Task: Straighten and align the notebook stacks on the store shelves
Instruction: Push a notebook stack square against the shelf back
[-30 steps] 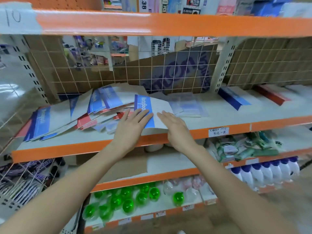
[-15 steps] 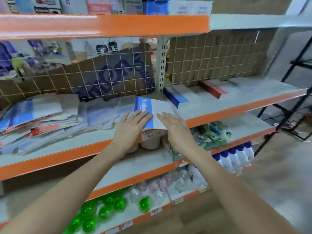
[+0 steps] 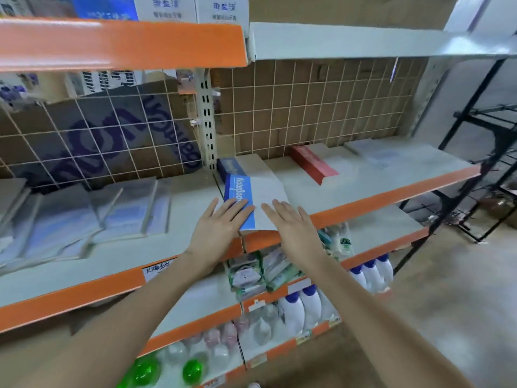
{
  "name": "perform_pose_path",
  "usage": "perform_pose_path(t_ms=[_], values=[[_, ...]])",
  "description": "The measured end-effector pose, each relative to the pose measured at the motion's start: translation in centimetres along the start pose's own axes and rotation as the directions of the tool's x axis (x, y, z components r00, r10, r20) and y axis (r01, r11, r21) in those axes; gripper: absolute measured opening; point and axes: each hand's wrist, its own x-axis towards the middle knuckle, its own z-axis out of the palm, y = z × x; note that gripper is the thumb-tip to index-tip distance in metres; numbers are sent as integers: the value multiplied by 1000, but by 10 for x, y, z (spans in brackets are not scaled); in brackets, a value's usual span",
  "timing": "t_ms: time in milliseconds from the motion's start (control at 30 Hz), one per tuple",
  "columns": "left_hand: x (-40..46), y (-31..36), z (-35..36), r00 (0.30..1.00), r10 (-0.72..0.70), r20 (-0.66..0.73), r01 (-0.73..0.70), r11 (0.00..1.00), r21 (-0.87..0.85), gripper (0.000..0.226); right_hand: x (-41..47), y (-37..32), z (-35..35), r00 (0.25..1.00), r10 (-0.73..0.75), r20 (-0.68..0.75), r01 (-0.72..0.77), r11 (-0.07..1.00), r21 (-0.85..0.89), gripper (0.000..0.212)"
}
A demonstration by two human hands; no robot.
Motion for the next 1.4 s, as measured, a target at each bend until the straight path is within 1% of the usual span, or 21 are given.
perform_pose_path(t_ms=[67,133,167,200,267,333,400,467,533,600,667,733,800,867,900,967,1100,1167,1267,1300,1400], values=[[21,-6,13,1000,-2,-14,2,1000,6,65,24,15,9,1000,-5,13,6,1000,-6,85],[42,-11,27,1000,-18,-21,18,1000,14,62,50,30,17,1000,-12,23,12,1000,-10,83],[53,-13,30,999,-47,29,47,999,-8,63,62,37,20,999,-19,38,20,1000,-13,81],[63,-15,36,997,-80,12,80,997,-12,65,73,43,23,998,-31,58,32,999,-17,78],[77,-19,52,992,-124,37,125,992,-16,70,92,55,31,994,-53,93,54,998,-9,76],[87,-26,63,989,-125,75,129,990,-52,74,106,64,39,989,-77,127,76,997,9,75],[91,-31,76,965,-148,218,158,987,-28,69,117,71,45,981,-109,163,106,994,21,75],[89,-36,90,933,-185,309,200,980,-19,63,125,78,50,972,-128,196,120,991,50,77],[87,-38,100,929,-206,306,234,970,-58,62,133,86,53,967,-150,204,134,987,86,79],[86,-37,101,925,-240,294,283,952,-115,71,140,94,57,957,-183,224,160,980,117,75],[83,-36,100,912,-292,287,328,941,-85,72,146,101,58,936,-227,267,189,969,162,69],[82,-33,97,886,-365,287,401,912,-79,76,147,108,58,921,-268,282,199,947,250,73],[79,-30,95,863,-412,292,450,890,-75,90,144,116,60,927,-281,248,181,915,361,75],[76,-27,93,845,-449,291,487,871,-70,105,140,125,64,948,-254,190,144,879,454,73],[74,-26,93,840,-467,277,501,863,-65,108,139,129,67,960,-229,159,127,866,484,71],[72,-24,94,834,-495,245,525,848,-74,110,140,133,70,979,-176,102,102,859,501,68],[75,-17,98,804,-557,210,591,787,-175,114,145,133,75,992,-120,26,91,860,503,61],[79,-16,99,790,-583,188,613,758,-224,109,149,131,76,995,-96,4,82,860,503,58],[85,-21,103,777,-614,141,627,733,-264,73,155,130,79,998,-63,-24,66,856,512,54],[86,-22,105,773,-621,129,629,725,-280,65,157,129,80,998,-57,-32,66,855,514,53],[87,-26,110,764,-636,107,631,703,-329,57,160,126,81,998,-39,-52,61,844,533,52]])
